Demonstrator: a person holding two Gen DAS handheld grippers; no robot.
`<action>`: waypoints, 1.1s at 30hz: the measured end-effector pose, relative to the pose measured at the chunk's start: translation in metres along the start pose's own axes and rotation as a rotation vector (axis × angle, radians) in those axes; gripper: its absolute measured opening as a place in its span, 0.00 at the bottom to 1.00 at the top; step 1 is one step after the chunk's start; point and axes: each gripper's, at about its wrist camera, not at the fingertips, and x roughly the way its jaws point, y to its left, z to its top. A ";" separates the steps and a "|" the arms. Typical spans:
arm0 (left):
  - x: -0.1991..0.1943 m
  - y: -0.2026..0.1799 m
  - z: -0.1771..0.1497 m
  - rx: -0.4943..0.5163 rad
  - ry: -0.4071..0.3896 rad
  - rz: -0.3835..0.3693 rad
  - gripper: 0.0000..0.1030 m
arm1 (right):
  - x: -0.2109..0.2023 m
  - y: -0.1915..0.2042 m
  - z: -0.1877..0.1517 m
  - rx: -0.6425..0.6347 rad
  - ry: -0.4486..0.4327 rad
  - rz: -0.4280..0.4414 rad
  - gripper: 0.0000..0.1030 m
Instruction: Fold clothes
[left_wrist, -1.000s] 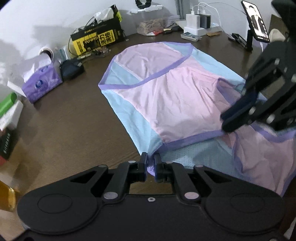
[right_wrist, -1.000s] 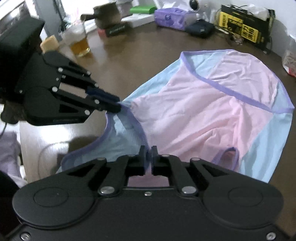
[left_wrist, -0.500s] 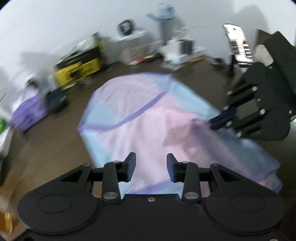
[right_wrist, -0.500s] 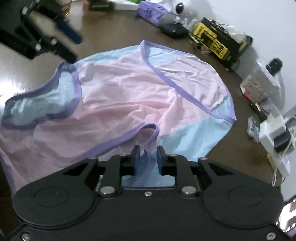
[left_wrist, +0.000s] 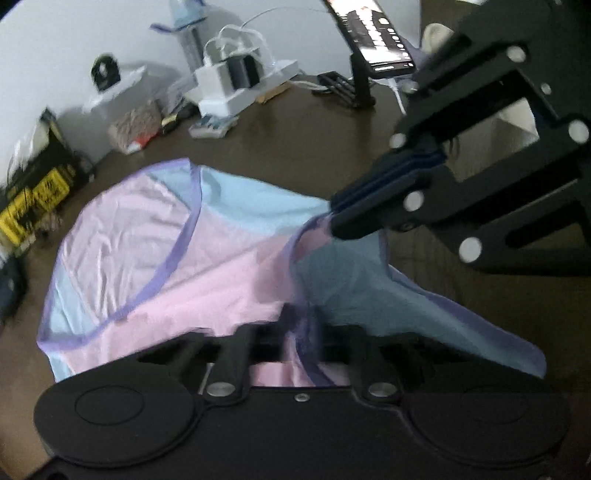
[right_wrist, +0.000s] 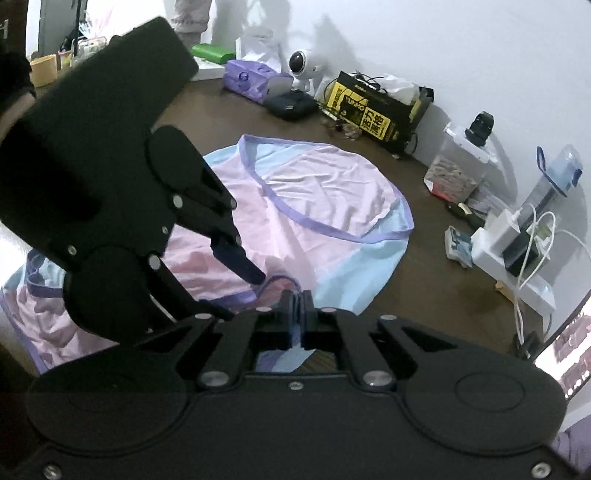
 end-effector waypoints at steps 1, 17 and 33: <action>-0.002 0.003 -0.001 -0.014 0.000 -0.006 0.06 | 0.001 -0.002 -0.002 0.010 0.002 0.005 0.04; -0.062 0.087 -0.008 -0.347 -0.074 0.036 0.44 | 0.021 -0.024 0.010 0.084 0.089 0.101 0.30; 0.038 0.279 0.027 -0.612 0.260 0.224 0.44 | 0.170 -0.112 0.066 0.489 0.268 -0.077 0.42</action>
